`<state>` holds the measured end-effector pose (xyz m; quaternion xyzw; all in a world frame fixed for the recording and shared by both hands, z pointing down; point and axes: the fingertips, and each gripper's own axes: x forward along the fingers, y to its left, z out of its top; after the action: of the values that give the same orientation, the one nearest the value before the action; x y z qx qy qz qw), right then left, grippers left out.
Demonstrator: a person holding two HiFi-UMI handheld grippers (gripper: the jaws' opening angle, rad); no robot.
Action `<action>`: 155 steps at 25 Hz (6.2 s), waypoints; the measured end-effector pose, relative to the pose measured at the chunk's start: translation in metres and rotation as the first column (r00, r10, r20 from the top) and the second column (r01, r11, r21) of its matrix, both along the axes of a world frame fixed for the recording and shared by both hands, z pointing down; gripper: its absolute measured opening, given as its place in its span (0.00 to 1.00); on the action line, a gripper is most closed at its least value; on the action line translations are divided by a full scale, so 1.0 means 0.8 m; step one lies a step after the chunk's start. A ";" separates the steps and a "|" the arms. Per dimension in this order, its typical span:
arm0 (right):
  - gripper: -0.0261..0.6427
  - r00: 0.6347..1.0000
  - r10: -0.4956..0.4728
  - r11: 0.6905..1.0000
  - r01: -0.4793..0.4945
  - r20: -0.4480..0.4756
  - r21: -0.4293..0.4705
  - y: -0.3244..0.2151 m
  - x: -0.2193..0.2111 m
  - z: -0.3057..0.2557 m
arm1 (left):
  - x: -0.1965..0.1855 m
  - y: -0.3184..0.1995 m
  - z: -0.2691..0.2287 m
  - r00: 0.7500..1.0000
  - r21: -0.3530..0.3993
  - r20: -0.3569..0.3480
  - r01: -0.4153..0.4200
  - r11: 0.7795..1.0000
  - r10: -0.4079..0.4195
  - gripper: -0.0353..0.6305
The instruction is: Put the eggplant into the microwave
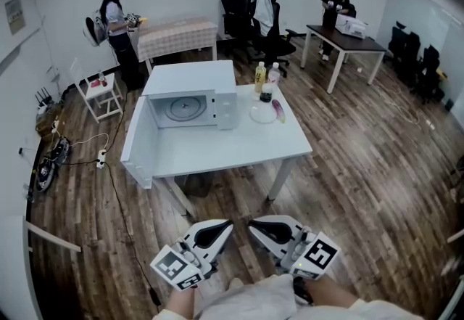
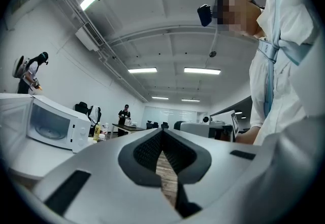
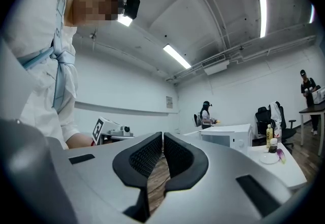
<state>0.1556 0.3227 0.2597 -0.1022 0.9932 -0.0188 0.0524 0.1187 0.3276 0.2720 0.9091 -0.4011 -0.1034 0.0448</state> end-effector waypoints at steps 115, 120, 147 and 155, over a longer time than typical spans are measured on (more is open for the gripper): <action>0.32 0.636 0.437 0.745 -0.652 -0.636 -0.140 -0.888 0.087 0.416 | 0.047 -0.801 0.292 0.991 -0.348 0.096 0.117 0.930 -0.089 0.06; 0.32 0.602 0.432 0.730 -0.671 -0.671 -0.132 -0.892 0.088 0.428 | 0.044 -0.801 0.289 0.990 -0.354 0.102 0.125 0.927 -0.094 0.06; 0.29 0.666 0.491 0.734 -0.663 -0.562 -0.145 -0.858 0.096 0.382 | 0.039 -0.750 0.257 0.993 -0.344 0.101 0.085 0.935 -0.054 0.06; 0.29 0.718 0.458 0.787 -0.601 -0.524 -0.137 -0.803 0.069 0.349 | 0.030 -0.715 0.245 0.995 -0.320 0.085 0.069 0.945 -0.044 0.06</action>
<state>0.2107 -0.3201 0.5386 -0.3934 0.8885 -0.1269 -0.1994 0.1424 -0.2444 0.4679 0.8809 -0.4400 -0.0028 0.1743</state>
